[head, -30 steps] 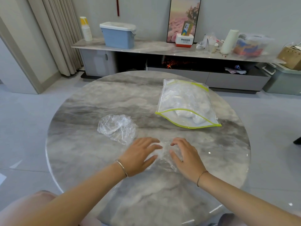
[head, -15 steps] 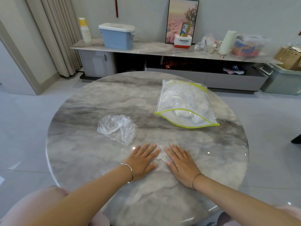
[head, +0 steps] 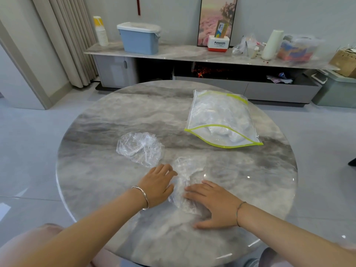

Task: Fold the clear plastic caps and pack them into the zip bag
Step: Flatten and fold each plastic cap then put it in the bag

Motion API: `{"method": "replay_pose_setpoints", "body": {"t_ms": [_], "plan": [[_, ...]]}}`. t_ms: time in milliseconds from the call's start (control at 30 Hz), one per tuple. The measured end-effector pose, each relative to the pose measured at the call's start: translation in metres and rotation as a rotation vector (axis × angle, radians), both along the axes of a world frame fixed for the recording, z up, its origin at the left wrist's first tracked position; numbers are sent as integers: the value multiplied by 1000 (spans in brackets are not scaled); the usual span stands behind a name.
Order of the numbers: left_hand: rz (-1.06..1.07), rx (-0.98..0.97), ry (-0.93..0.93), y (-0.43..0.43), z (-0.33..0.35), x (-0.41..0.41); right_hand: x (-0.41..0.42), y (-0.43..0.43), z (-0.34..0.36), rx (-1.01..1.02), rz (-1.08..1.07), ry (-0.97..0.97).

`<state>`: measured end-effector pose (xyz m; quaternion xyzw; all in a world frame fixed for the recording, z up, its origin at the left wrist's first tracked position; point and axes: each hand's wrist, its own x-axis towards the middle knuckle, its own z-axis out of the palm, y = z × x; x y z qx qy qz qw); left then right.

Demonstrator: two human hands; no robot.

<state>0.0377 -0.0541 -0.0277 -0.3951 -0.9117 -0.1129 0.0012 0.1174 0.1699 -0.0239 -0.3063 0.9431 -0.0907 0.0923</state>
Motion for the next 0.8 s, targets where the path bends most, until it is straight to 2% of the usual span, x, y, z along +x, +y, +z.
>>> {"method": "replay_pose_setpoints", "body": {"t_ms": [67, 167, 267, 300, 367, 433, 500, 567, 667, 733, 800], "plan": [[-84, -16, -53, 0, -3, 3, -4, 0, -1, -19, 0, 30], [-103, -164, -222, 1, -1, 8, -7, -3, -2, -52, -6, 84], [-100, -204, -239, 1, 1, 11, -11, -7, -4, -107, -13, 192], [-100, -201, -230, 0, 2, 10, -12, -7, -3, -144, -59, 163], [-107, -168, -223, -2, 3, 8, -15, -6, 0, -307, -265, 20], [-84, -95, -245, 0, 4, 6, -17, -6, 4, -570, -463, -141], [29, 10, -346, 3, 7, 5, -21, -5, 9, -798, -609, -226], [111, 168, -484, 7, 6, 5, -25, -5, 14, -942, -727, -304], [214, 282, -555, 11, 2, 5, -28, -2, 10, -918, -869, -287], [286, 319, -600, 13, 0, 4, -27, -2, 6, -803, -866, -141], [330, 331, -602, 15, -3, 1, -23, -2, 6, -651, -721, 104]]}}
